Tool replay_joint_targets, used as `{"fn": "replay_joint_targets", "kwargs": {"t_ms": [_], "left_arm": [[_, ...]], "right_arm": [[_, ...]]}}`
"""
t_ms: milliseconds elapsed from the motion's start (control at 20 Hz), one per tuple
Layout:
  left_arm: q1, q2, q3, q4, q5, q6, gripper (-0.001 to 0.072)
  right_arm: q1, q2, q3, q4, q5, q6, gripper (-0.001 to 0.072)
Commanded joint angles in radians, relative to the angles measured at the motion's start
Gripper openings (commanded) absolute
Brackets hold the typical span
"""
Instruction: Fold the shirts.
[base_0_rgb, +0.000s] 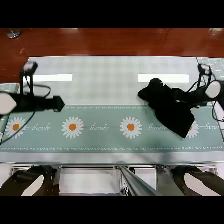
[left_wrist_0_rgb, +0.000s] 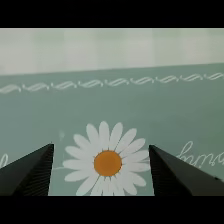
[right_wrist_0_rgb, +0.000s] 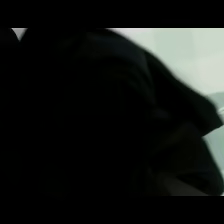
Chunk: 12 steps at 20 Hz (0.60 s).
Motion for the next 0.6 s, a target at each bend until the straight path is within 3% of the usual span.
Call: {"fn": "replay_joint_targets", "kwargs": {"t_ms": [0,100,150,200,250,400,550], "left_arm": [[0.016,0.059,-0.143,-0.027,0.014,-0.071,0.0700],[0.013,0.046,-0.143,-0.090,0.081,-0.071,0.0700],[0.008,0.039,-0.143,-0.111,0.130,-0.071,0.0700],[0.003,0.031,-0.143,-0.126,0.170,-0.071,0.0700],[0.003,0.021,-0.143,-0.151,0.204,-0.071,0.0700],[0.004,0.005,-0.135,-0.172,0.187,-0.066,0.0699],[0.007,0.009,-0.110,-0.155,0.084,-0.058,0.0700]], "right_arm": [[-0.008,-0.083,-0.071,0.094,-0.161,0.042,0.0618],[-0.008,-0.207,0.002,0.119,-0.101,0.019,0.0617],[-0.008,-0.257,0.044,0.145,-0.053,-0.002,0.0567],[-0.008,-0.298,0.093,0.183,0.003,-0.047,0.0331],[-0.008,-0.320,0.141,0.222,0.047,-0.125,0.0036],[-0.007,-0.289,0.359,0.268,0.142,-0.237,0.0034],[-0.007,-0.153,0.595,0.322,0.160,-0.257,0.0034]]}}
